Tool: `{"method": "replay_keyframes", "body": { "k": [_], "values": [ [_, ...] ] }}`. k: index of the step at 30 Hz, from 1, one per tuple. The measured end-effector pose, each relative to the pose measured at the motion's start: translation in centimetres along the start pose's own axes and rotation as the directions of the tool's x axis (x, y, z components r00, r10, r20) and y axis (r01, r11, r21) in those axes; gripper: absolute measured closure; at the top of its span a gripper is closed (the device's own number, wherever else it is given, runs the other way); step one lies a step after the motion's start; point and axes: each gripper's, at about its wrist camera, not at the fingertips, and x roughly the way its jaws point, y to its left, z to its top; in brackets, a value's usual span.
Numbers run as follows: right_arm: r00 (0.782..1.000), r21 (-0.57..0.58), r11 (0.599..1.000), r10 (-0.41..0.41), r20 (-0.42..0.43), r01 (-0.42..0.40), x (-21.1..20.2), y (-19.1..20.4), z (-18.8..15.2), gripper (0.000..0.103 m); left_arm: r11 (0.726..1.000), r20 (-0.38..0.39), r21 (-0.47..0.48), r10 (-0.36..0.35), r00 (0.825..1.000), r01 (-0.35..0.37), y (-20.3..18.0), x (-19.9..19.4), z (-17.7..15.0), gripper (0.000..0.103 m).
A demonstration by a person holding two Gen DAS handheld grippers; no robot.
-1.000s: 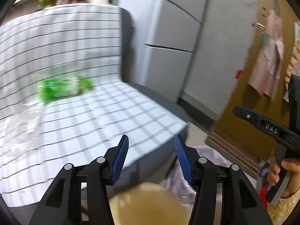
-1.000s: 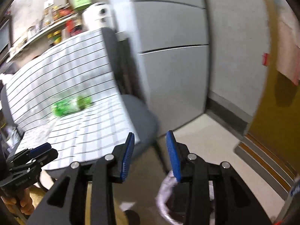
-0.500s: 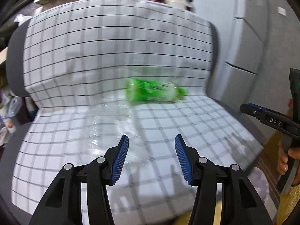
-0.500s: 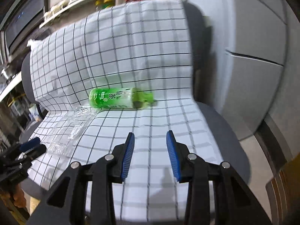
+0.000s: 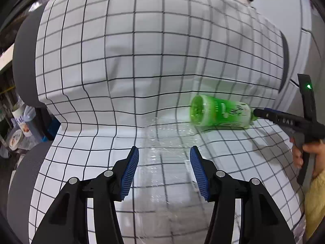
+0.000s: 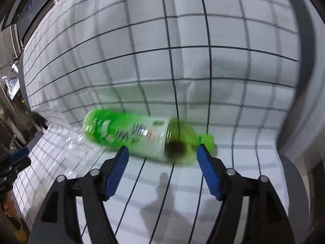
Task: Collect trash
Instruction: 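Move both grippers over the chair toward the green tea bottle, then grasp the green tea bottle with the right gripper and lift it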
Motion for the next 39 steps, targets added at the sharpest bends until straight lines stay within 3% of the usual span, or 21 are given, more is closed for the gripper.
{"method": "replay_keyframes", "body": {
  "k": [5,12,16,19,22,24,27,31,34,36,39],
  "values": [
    [0.997,-0.013,0.998,0.069,-0.024,-0.069,2.8,-1.1,1.4,0.028,1.0,-0.022,-0.017,0.011,1.0,-0.011,0.6,1.5,0.1,0.049],
    [0.988,-0.024,0.991,0.129,-0.082,-0.131,3.4,-0.7,0.8,0.024,1.0,-0.04,-0.016,0.006,0.999,-0.007,0.4,2.1,-0.2,0.049],
    [0.973,-0.093,0.983,0.137,-0.186,-0.157,2.4,2.4,-1.4,0.024,1.0,-0.028,-0.021,-0.001,1.0,0.0,0.6,1.3,-0.2,0.049],
    [0.94,-0.079,0.962,0.234,-0.248,-0.26,0.8,4.9,-2.4,0.024,0.999,-0.015,-0.034,-0.007,1.0,0.006,1.1,0.5,-0.4,0.049],
    [0.928,-0.146,0.94,0.263,-0.266,-0.308,-1.2,8.3,-3.0,0.025,0.999,-0.008,-0.048,-0.006,1.0,0.005,1.6,-0.5,-0.8,0.049],
    [0.948,-0.227,0.933,0.231,-0.22,-0.28,-2.8,10.3,-2.7,0.025,0.998,-0.01,-0.055,-0.009,1.0,0.008,2.0,-1.0,-1.1,0.049],
    [0.991,-0.377,0.918,0.09,-0.1,-0.121,-3.0,12.3,-1.7,0.021,0.998,-0.011,-0.06,-0.002,1.0,0.002,2.4,-1.5,-1.6,0.049],
    [0.997,-0.409,0.912,0.003,-0.08,-0.035,0.6,11.7,0.0,0.019,0.997,-0.014,-0.078,-0.005,1.0,0.003,2.8,-1.6,-1.9,0.049],
    [0.994,-0.443,0.896,-0.023,-0.109,-0.028,3.3,11.3,0.4,0.02,0.996,-0.018,-0.085,0.006,1.0,-0.007,3.2,-1.5,-2.1,0.049],
    [0.991,-0.485,0.875,-0.059,-0.122,-0.007,5.1,11.7,0.4,0.02,0.995,-0.025,-0.095,0.012,1.0,-0.015,3.6,-1.2,-2.2,0.049],
    [0.984,-0.589,0.806,-0.147,-0.099,0.061,7.4,12.6,-0.2,0.019,0.994,-0.033,-0.104,0.027,0.999,-0.03,4.2,-0.7,-2.2,0.049]
  ]
}}
